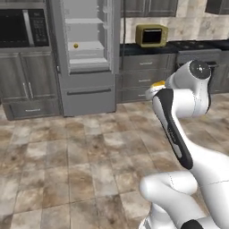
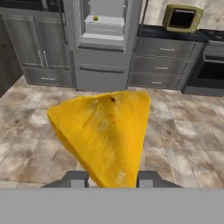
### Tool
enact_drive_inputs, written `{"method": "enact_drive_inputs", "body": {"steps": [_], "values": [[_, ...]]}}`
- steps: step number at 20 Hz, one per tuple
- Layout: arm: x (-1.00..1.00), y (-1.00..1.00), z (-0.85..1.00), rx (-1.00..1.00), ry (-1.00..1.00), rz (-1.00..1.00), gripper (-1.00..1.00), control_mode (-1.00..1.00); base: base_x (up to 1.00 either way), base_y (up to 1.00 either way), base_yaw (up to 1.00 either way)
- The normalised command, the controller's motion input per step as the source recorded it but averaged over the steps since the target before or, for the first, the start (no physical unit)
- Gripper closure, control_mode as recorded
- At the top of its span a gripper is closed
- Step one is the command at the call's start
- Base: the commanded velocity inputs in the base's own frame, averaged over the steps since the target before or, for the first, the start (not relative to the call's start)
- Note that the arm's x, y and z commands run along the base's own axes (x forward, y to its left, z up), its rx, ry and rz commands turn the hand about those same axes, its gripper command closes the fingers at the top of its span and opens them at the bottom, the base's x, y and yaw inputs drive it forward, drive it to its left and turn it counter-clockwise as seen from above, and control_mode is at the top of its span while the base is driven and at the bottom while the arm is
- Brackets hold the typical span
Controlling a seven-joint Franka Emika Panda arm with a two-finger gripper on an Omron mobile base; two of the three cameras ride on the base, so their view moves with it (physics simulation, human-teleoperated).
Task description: Take the cheese, steak, and lemon from the fridge and place them on the plate on the dining counter to create an appetizer plate.
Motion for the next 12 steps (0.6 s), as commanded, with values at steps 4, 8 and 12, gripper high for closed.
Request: {"method": "enact_drive_inputs", "body": {"steps": [4,8,12], "values": [[0.0,0.0,0.0,0.0,0.0,0.0,1.0,1.0,-1.0,-0.33,0.0],[0.0,0.0,0.0,0.0,0.0,0.0,1.0,1.0,-1.0,-0.31,0.0],[0.0,0.0,0.0,0.0,0.0,0.0,1.0,1.0,-1.0,-0.31,0.0]]}}
